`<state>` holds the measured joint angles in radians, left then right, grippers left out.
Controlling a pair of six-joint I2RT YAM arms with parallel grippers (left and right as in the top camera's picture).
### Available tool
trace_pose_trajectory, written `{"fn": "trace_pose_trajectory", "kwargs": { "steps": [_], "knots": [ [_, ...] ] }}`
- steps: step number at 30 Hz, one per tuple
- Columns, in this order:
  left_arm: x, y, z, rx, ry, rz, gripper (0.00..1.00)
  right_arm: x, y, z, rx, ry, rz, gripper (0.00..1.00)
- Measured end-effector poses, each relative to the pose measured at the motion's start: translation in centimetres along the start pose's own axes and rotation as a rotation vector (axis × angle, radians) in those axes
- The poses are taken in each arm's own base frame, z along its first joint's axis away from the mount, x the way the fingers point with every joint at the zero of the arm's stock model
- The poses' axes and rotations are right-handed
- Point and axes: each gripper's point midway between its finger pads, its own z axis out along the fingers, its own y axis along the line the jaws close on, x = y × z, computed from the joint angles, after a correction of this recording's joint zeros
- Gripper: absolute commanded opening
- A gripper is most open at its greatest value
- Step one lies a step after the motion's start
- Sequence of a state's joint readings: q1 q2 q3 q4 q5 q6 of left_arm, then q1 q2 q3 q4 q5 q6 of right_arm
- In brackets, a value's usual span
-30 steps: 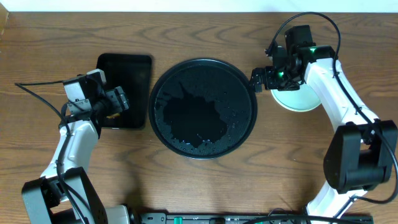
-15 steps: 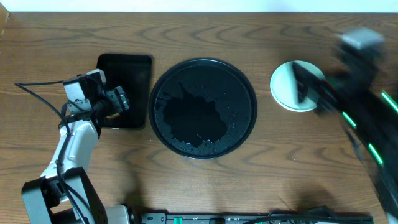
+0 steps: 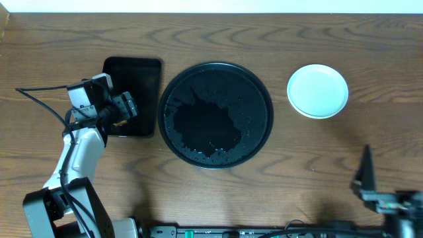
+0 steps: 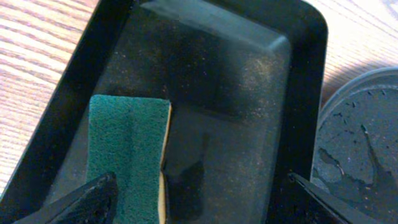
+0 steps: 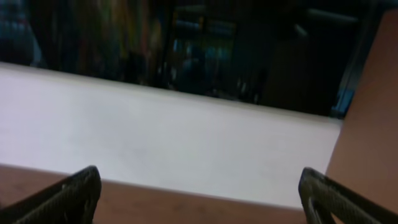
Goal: Clean dirty plates on tray and stack at the side
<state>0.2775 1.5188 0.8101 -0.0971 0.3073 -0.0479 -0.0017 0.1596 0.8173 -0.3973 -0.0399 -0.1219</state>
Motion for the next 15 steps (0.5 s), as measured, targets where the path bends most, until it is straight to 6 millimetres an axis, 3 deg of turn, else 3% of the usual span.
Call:
{"fn": "trace_pose_trajectory", "kwargs": {
  "steps": [7, 15],
  "knots": [
    [0.0, 0.0, 0.0, 0.001, 0.000, 0.000, 0.84, 7.7, 2.5, 1.9, -0.089, -0.073, 0.003, 0.99],
    [0.0, 0.0, 0.0, 0.000, 0.000, 0.000, 0.84, 20.0, 4.2, 3.2, -0.126, 0.148, 0.061, 0.99]
  ]
}}
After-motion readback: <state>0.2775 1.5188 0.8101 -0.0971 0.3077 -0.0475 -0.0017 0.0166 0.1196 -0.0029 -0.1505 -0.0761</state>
